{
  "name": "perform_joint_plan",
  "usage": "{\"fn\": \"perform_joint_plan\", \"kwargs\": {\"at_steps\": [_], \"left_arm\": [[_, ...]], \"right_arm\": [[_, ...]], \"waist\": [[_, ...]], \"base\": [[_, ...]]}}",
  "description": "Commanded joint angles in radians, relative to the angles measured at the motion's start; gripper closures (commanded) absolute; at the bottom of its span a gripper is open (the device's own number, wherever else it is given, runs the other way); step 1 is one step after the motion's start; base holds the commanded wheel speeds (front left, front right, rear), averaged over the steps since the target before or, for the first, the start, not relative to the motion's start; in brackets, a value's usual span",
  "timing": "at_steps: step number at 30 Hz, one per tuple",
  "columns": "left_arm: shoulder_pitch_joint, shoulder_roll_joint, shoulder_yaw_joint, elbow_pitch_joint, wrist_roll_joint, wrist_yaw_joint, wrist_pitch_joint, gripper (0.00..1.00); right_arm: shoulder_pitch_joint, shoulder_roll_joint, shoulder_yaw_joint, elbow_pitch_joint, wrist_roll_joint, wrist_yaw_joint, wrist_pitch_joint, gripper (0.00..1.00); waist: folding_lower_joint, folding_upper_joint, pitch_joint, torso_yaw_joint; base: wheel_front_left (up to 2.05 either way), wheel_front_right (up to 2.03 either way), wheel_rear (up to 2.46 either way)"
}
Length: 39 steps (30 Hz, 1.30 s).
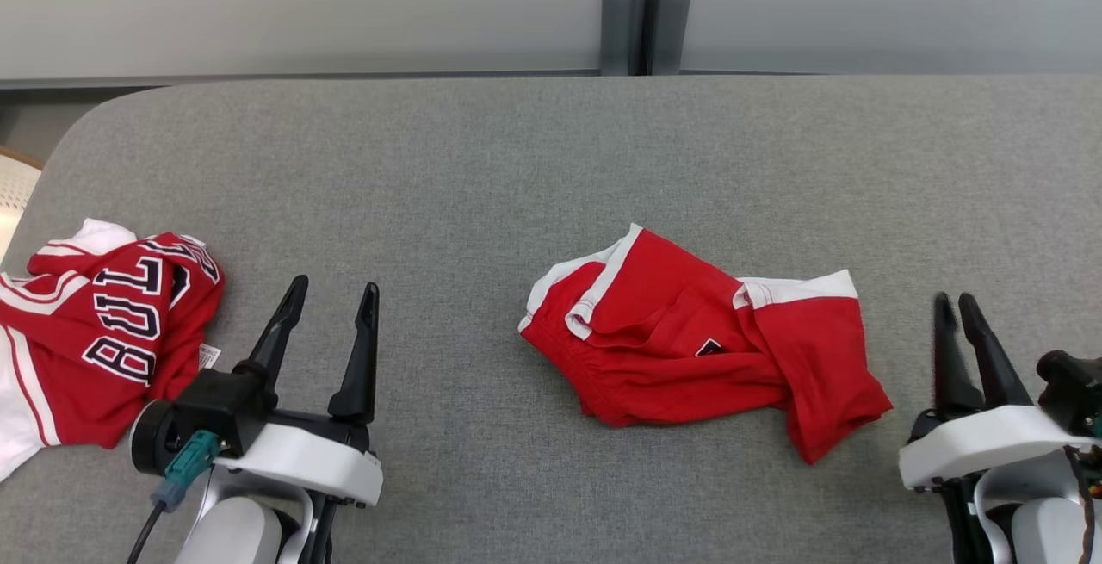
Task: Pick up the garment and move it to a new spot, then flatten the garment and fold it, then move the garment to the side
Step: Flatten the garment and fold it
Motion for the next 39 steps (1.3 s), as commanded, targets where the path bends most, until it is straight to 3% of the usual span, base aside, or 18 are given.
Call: {"fn": "perform_joint_plan", "kwargs": {"at_steps": [1,8,18,39], "left_arm": [[0.017,0.005,0.005,-0.004,0.000,0.004,-0.004,0.00],[0.071,0.017,0.011,-0.007,-0.006,0.015,-0.003,0.00],[0.152,0.042,0.002,-0.040,-0.009,0.031,0.025,0.00],[0.156,0.052,-0.016,-0.062,-0.015,0.046,0.041,0.00]], "right_arm": [[0.013,-0.001,0.023,-0.029,0.014,0.000,-0.022,0.00],[0.095,-0.030,0.118,-0.145,0.045,0.000,-0.019,0.00],[0.247,-0.037,0.144,-0.283,0.037,0.000,0.062,0.00],[0.259,-0.042,0.139,-0.320,0.036,0.000,0.093,0.00]], "waist": [[0.0000,0.0000,-0.014,-0.007],[0.0000,0.0000,-0.087,-0.025],[0.0000,0.0000,-0.158,-0.039],[0.0000,0.0000,-0.147,-0.031]], "base": [[0.00,0.00,0.00],[0.00,0.00,0.00],[0.00,0.00,0.00],[0.00,0.00,0.00]]}}
